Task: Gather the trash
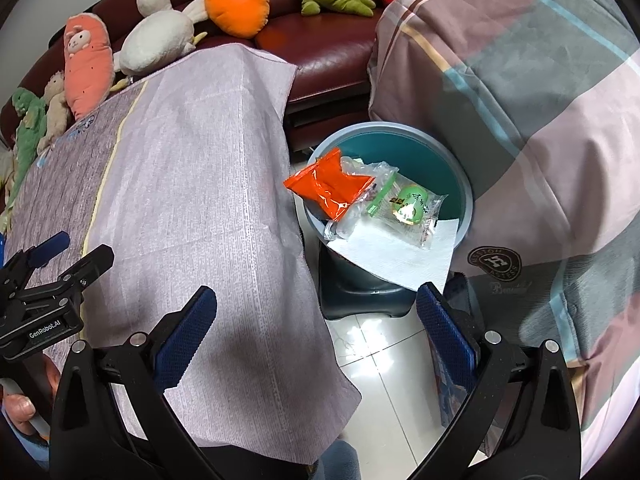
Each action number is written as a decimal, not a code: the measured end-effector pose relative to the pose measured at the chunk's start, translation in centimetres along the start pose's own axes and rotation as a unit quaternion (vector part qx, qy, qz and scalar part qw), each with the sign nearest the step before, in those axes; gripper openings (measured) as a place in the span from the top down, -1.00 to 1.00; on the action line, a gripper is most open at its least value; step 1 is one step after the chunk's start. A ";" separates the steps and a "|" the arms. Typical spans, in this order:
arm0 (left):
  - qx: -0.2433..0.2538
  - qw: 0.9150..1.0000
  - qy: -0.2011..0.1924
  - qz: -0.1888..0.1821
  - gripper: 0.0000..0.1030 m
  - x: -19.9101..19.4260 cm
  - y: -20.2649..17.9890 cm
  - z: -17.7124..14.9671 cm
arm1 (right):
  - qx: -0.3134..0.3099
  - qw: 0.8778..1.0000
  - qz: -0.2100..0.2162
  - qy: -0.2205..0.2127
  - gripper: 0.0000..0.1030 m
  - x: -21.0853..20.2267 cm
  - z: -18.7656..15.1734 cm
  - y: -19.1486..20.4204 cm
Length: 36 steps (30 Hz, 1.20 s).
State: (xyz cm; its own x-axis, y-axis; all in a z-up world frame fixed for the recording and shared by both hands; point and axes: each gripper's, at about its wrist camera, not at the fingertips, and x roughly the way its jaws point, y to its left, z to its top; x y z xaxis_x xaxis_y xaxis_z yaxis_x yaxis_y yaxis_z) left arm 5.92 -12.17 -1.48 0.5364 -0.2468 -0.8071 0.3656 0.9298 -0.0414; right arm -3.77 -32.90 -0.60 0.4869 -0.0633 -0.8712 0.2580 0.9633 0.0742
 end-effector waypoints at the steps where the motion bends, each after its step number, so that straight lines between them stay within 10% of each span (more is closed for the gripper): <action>1: 0.001 1.000 0.000 0.001 -0.92 0.0 0.0 0.0 | 0.000 1.000 0.001 0.000 -0.86 0.1 0.0 0.0; 36: 0.005 1.000 0.008 0.017 -0.92 1.3 0.0 -0.8 | 0.003 1.000 0.000 0.016 -0.86 1.9 -0.1 -0.1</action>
State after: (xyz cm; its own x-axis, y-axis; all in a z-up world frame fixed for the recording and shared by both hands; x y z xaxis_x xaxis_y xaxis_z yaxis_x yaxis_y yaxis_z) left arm 5.98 -12.32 -2.99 0.5364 -0.2109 -0.8172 0.3546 0.9350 -0.0086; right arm -2.96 -33.09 -2.33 0.4601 -0.0544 -0.8862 0.2621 0.9620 0.0769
